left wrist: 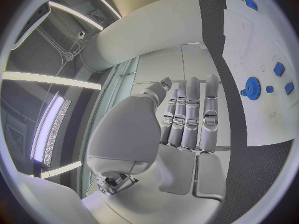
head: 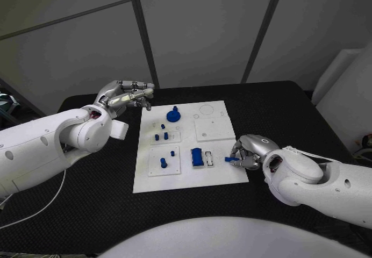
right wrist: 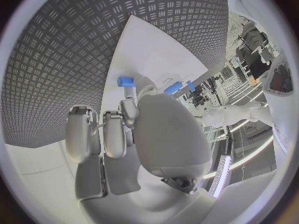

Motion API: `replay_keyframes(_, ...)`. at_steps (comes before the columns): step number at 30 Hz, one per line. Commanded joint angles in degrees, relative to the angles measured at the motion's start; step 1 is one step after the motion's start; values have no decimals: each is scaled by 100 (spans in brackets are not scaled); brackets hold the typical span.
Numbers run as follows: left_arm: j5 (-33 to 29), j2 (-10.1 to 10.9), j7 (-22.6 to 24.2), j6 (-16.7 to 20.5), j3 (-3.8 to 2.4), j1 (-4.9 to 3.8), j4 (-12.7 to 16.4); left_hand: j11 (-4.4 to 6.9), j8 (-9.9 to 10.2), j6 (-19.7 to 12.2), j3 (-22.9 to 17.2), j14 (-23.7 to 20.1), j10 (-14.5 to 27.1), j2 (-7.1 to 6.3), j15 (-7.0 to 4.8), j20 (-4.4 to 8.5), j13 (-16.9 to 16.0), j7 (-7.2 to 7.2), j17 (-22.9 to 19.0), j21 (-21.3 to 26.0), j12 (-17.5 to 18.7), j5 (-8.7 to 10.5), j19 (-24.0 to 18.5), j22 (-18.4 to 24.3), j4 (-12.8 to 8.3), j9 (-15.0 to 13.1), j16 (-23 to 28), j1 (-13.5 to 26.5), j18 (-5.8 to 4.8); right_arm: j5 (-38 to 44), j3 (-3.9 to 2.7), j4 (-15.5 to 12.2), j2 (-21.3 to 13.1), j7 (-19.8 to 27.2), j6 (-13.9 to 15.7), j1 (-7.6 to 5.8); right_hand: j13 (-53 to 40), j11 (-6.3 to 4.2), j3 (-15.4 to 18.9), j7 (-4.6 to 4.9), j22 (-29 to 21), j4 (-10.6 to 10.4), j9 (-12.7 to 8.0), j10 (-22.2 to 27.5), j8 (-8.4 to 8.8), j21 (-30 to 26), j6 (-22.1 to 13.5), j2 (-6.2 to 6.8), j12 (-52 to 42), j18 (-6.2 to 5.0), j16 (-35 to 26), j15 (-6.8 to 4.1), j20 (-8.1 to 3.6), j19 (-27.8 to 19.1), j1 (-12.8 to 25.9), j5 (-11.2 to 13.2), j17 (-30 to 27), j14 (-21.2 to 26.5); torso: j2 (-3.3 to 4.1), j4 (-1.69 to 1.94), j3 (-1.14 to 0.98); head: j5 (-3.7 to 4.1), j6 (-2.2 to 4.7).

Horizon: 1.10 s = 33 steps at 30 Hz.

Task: Assemble the parts on the task board

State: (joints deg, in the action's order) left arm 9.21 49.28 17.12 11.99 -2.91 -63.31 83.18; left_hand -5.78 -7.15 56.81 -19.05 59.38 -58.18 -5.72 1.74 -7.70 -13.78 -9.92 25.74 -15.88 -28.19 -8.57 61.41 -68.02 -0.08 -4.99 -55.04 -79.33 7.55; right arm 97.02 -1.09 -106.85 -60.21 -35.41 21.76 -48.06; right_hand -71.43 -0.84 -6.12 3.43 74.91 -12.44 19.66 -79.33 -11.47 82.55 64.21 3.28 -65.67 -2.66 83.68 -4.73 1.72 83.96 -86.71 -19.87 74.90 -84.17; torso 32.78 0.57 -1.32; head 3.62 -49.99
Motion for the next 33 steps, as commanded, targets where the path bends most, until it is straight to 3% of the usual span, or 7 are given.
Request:
replay_keyframes(1,-12,-1,16,-43,-4,-7,12,6,-35,-36,24,-19,52,56,27,-24,-5,14,-6,34,-21,26,20,6,-4,10,35,18,284,-295,2,-63,-24,-124,213,0,-20,-50,-480,-29,462,210,186,-117,-93,47,6,74,-40,21,39,-31,-49,144,191,-98,622,-408,3,-4,0,-17,-1)
replay_keyframes(11,-11,-7,15,-47,-4,-8,14,7,-36,-40,23,-20,57,58,26,-24,-5,14,-7,36,-27,25,21,10,-9,10,34,8,285,-597,-11,-161,47,-38,504,-8,-49,-45,-930,-27,482,196,263,-144,-124,57,-17,269,-62,23,53,-33,-54,152,465,-116,646,-413,4,-5,-2,-34,-1)
replay_keyframes(23,-11,-24,7,-58,-4,-8,8,7,-36,-40,23,-20,57,58,26,-24,-5,14,-7,36,-27,25,21,10,-9,10,34,8,285,-876,-24,-62,332,36,660,-12,-63,-50,-1074,-31,492,161,294,-159,-136,62,-23,333,-76,25,62,-33,-55,157,630,-117,659,-416,10,-5,-4,-32,-1)
replay_keyframes(33,-11,-55,-15,-90,-4,-8,4,9,-44,-44,6,-25,70,75,23,-21,-6,13,-11,40,-44,20,26,17,-31,12,36,-35,287,-998,-59,130,586,-36,633,-16,-101,-71,-1204,-62,530,-59,346,-205,-177,87,23,344,-122,32,90,-47,-63,176,1065,-2,700,-426,8,1,-1,-52,-1)
